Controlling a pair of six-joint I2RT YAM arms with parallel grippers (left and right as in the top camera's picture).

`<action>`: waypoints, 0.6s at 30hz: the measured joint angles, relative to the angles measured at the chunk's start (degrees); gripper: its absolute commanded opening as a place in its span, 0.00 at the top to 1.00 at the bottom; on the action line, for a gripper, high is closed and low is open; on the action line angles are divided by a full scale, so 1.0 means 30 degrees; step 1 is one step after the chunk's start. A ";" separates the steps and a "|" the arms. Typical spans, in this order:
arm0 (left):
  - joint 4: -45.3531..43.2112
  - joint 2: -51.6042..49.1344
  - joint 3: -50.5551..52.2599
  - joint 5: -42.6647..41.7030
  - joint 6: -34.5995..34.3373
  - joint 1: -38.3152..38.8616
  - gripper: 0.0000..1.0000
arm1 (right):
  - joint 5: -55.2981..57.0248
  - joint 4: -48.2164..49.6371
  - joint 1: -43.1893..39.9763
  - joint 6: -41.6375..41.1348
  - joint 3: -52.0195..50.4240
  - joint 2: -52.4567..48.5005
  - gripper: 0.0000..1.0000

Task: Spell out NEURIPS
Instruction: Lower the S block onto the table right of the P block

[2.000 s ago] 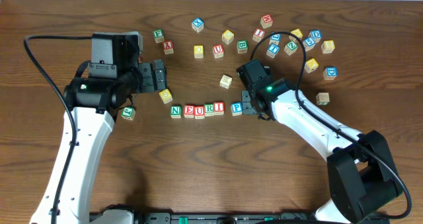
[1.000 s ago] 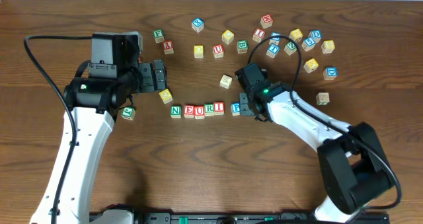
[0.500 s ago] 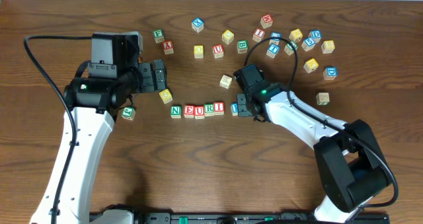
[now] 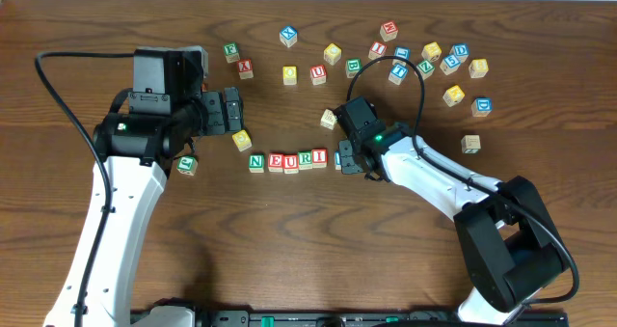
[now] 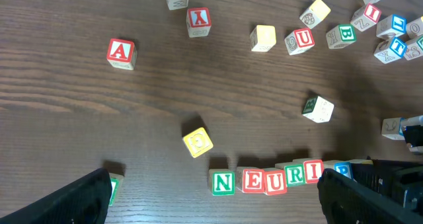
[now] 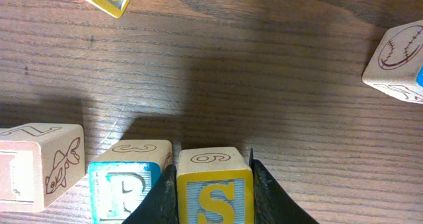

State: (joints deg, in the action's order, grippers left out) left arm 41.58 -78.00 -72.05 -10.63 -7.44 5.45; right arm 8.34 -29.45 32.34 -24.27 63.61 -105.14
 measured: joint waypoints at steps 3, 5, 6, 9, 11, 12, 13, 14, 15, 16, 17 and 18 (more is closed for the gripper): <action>0.0000 0.0000 0.0000 0.0000 0.0000 0.0000 0.02 | 0.0000 0.0000 0.0000 0.0000 0.0000 0.0000 0.86; 0.0000 0.0000 0.0000 0.0000 0.0000 0.0000 0.02 | 0.0007 0.0000 0.0000 0.0000 0.0000 0.0000 0.86; 0.0000 0.0000 0.0000 0.0000 0.0000 0.0000 0.02 | 0.0015 0.0000 0.0000 0.0000 0.0000 0.0000 0.86; 0.0000 0.0000 0.0000 0.0000 0.0000 0.0000 0.02 | 0.0087 -0.0015 0.0000 0.0000 0.0000 0.0000 0.86; 0.0000 0.0000 0.0000 0.0000 0.0000 0.0000 0.02 | 0.0146 -0.0015 0.0000 0.0000 0.0000 0.0000 0.86; 0.0000 0.0000 0.0000 0.0000 0.0000 0.0000 0.02 | 0.0160 -0.0015 0.0000 0.0000 0.0000 0.0000 0.86; 0.0000 0.0000 0.0000 0.0000 0.0000 0.0000 0.02 | 0.0189 -0.0022 0.0000 0.0000 0.0000 0.0000 0.86; 0.0000 0.0000 0.0000 0.0000 0.0000 0.0000 0.02 | 0.0219 -0.0022 0.0000 0.0000 0.0000 0.0000 0.86; 0.0000 0.0000 0.0000 0.0000 0.0000 0.0000 0.02 | 0.0233 -0.0022 0.0000 0.0007 0.0000 0.0000 0.86; 0.0000 0.0000 0.0000 0.0000 0.0000 0.0000 0.02 | 0.0248 -0.0015 0.0000 0.0022 0.0000 0.0000 0.86; 0.0000 0.0000 0.0000 0.0000 0.0000 0.0000 0.02 | 0.0277 -0.0015 0.0000 0.0073 0.0000 0.0000 0.86; 0.0000 0.0000 0.0000 0.0000 0.0000 0.0000 0.02 | 0.0321 -0.0015 0.0000 0.0109 0.0000 0.0000 0.86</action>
State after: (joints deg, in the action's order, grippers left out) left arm 41.58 -78.00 -72.05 -10.63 -7.44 5.45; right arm 9.30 -29.50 32.34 -23.94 63.61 -105.14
